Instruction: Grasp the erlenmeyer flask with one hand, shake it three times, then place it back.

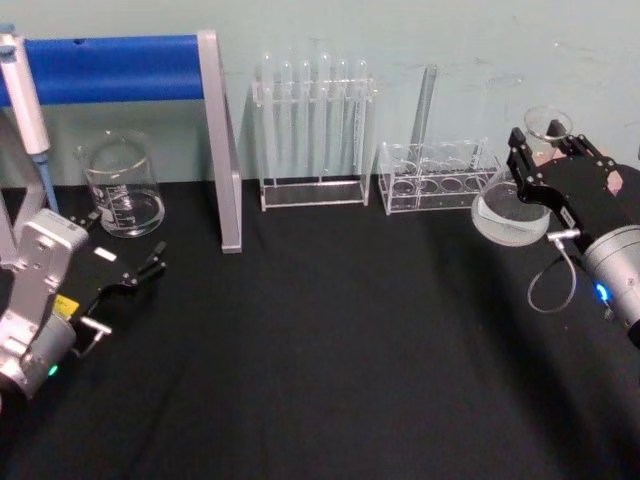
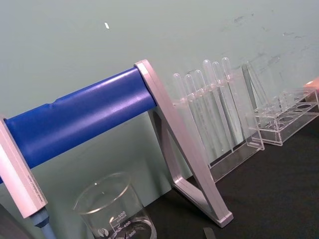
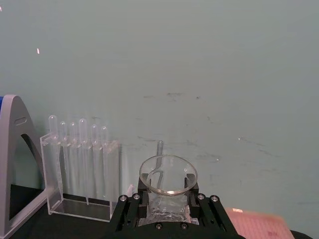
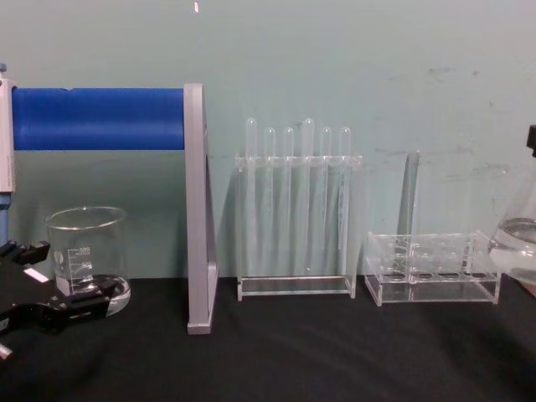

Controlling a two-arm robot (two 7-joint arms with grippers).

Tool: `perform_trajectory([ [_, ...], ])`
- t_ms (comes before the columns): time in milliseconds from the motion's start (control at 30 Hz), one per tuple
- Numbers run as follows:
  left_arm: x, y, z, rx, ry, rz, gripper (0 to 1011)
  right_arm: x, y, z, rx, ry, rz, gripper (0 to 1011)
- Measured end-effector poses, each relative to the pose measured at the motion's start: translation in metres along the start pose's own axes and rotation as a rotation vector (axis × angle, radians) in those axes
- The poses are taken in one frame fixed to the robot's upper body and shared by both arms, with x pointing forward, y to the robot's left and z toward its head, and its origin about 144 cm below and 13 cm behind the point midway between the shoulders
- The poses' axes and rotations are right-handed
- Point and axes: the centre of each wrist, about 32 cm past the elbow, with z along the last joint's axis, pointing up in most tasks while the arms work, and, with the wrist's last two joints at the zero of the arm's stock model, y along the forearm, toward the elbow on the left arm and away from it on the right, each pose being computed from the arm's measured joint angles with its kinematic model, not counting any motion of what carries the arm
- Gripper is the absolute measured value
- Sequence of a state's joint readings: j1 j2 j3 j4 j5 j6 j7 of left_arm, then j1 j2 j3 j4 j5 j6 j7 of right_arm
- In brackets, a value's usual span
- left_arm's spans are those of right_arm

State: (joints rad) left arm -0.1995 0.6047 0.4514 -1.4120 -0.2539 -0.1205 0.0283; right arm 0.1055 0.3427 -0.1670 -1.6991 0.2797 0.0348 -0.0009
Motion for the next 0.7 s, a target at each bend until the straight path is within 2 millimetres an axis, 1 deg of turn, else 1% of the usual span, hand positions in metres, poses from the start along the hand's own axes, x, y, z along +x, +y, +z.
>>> perform_trajectory([
  [267, 0.000, 0.000, 0.000, 0.000, 0.000, 0.000, 1001, -0.006, 0.003, 0.000, -0.005, 0.009, 0.057, 456],
  [433, 0.000, 0.000, 0.000, 0.000, 0.000, 0.000, 1001, -0.018, 0.010, -0.001, -0.004, 0.028, 0.189, 456],
  [533, 0.000, 0.000, 0.000, 0.000, 0.000, 0.000, 1001, -0.030, 0.014, -0.001, 0.000, 0.043, 0.311, 456],
  [700, 0.000, 0.000, 0.000, 0.000, 0.000, 0.000, 1001, -0.043, 0.018, -0.001, 0.009, 0.056, 0.452, 456],
])
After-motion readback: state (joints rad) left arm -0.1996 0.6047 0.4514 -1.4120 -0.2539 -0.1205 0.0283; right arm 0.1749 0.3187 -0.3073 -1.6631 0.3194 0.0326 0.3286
